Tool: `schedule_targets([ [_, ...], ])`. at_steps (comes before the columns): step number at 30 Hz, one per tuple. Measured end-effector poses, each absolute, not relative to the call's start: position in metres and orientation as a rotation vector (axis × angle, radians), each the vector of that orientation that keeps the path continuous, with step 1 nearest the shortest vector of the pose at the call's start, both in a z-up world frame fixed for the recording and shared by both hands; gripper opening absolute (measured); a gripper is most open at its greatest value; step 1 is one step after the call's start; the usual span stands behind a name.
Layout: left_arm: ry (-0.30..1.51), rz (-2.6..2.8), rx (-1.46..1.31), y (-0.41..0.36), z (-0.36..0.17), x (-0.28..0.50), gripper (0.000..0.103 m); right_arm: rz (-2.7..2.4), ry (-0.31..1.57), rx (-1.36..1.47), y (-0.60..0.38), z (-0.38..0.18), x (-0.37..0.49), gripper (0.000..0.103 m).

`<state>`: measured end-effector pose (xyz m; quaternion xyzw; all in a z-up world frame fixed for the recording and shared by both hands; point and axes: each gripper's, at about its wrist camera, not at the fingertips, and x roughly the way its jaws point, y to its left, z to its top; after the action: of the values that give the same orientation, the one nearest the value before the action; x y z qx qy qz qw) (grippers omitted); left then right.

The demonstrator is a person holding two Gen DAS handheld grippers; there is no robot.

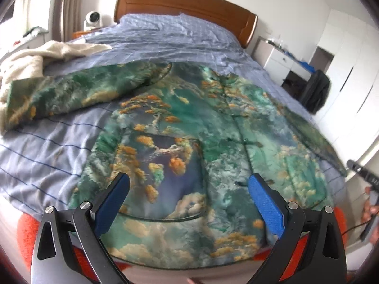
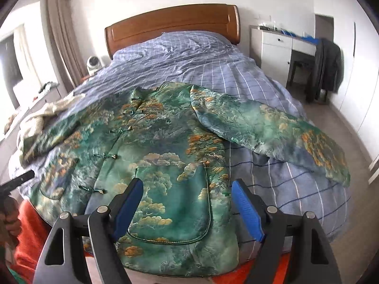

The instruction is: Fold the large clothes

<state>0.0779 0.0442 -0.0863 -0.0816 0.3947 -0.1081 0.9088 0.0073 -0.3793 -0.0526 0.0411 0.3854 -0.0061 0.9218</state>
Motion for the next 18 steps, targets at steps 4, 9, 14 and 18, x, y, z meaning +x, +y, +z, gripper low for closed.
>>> schedule_targets([
  [4,0.834,-0.25,-0.169,0.045,-0.091,0.076,0.102,-0.026,0.761,-0.006,-0.363,-0.046,0.006,0.079],
  [9,0.78,-0.225,-0.101,0.046,-0.077,0.075,0.102,-0.027,0.743,-0.087,-0.352,-0.043,0.007,0.079],
  [14,0.725,-0.187,-0.088,0.05,-0.059,0.079,0.102,-0.036,0.714,-0.11,-0.346,-0.042,0.005,0.079],
  [18,0.705,-0.164,-0.068,0.048,-0.054,0.081,0.102,-0.042,0.688,-0.105,-0.346,-0.041,0.003,0.079],
])
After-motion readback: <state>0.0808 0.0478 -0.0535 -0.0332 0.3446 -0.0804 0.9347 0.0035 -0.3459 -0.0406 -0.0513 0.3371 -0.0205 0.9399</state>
